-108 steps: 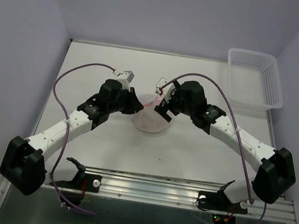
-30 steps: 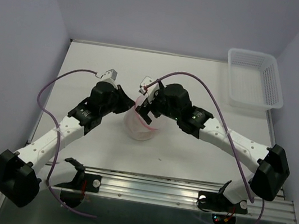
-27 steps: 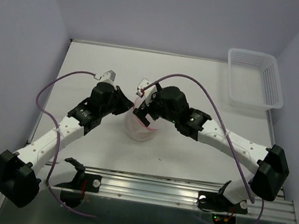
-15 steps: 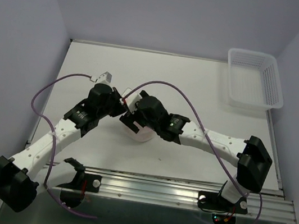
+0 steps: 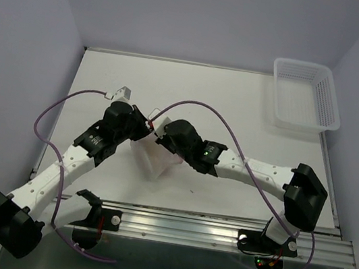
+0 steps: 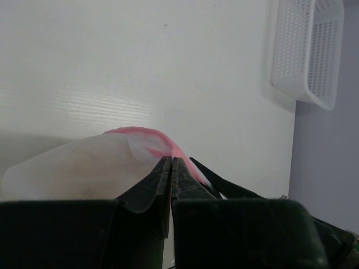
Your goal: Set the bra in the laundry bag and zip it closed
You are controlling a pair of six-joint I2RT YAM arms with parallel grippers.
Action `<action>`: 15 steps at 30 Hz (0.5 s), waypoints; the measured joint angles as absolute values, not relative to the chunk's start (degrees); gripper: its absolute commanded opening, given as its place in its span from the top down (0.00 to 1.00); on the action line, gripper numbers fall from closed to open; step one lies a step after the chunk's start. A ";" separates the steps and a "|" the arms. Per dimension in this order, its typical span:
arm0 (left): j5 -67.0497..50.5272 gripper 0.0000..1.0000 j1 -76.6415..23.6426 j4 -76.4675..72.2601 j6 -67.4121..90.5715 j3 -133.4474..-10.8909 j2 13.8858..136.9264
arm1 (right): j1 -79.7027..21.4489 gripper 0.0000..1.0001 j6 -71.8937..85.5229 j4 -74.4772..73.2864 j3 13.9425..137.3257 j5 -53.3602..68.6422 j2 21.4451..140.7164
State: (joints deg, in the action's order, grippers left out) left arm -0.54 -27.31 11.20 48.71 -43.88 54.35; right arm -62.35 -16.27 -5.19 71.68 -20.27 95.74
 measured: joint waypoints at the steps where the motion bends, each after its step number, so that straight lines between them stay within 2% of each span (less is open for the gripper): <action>1: -0.08 1.00 -27.31 11.22 49.04 -43.81 54.35 | -62.35 0.91 -17.23 -4.34 70.65 -19.64 95.15; 9: 0.62 1.00 -26.24 11.81 50.48 -42.76 54.68 | -61.34 0.94 -23.88 2.87 58.61 -13.10 84.51; 15: -5.74 1.00 -21.08 6.39 51.13 -38.09 55.05 | -59.20 0.94 -27.29 8.47 52.21 -6.26 75.66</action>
